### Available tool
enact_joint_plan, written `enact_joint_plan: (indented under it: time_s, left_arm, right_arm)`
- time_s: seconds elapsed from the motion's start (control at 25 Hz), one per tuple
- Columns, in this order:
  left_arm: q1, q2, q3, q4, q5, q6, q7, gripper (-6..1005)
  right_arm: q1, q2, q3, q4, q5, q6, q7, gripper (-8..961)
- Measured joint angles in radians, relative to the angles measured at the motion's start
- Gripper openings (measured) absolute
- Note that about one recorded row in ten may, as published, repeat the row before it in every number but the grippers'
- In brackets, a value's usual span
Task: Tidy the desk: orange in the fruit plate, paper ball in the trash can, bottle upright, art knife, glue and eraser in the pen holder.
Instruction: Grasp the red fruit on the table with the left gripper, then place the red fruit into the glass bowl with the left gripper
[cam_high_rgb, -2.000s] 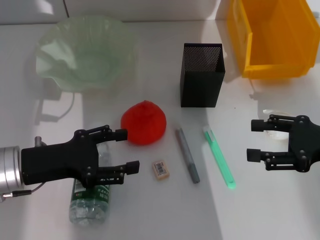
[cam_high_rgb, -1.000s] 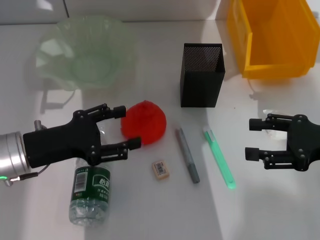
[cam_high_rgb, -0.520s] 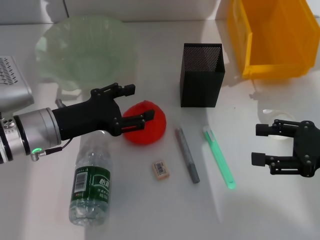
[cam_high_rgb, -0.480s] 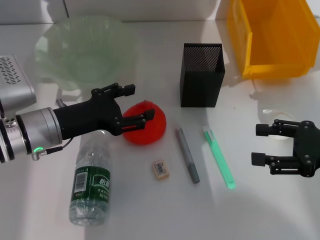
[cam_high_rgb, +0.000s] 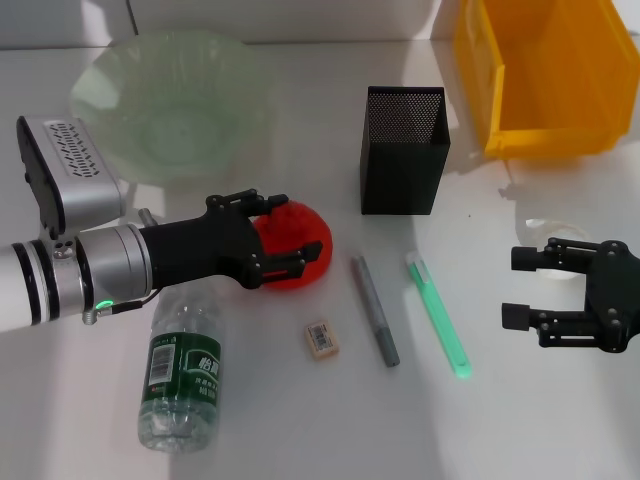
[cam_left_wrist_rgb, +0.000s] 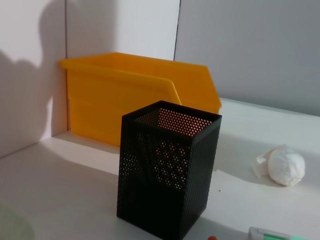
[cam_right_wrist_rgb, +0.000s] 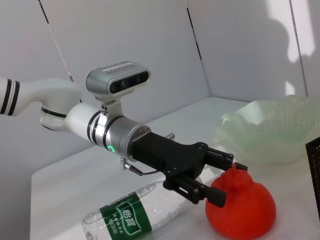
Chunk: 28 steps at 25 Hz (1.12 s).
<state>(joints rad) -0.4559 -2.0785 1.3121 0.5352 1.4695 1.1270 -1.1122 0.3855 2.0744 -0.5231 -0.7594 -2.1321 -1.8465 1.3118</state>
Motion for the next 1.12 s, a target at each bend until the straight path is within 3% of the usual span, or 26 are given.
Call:
enact_joint_plan:
  time_s: [0.16, 0.56, 0.84, 1.12]
  left_arm:
    - [-0.003, 0.001, 0.023, 0.005, 0.000, -0.019, 0.012, 810]
    - [-0.003, -0.001, 0.027, 0.014, -0.018, -0.006, 0.030, 339]
    - [0.002, 0.001, 0.025, 0.045, -0.047, 0.053, 0.028, 261]
    - [0.038, 0.006, -0.014, 0.170, -0.101, 0.102, 0.053, 175]
  right_arm:
    - [0.000, 0.000, 0.000, 0.002, 0.000, 0.002, 0.000, 786]
    - [-0.001, -0.001, 0.001, 0.005, 0.000, 0.005, 0.000, 786]
    - [-0.001, 0.000, 0.002, 0.006, 0.000, 0.016, -0.001, 786]
    - [0.007, 0.002, 0.000, 0.006, 0.000, 0.030, -0.001, 786]
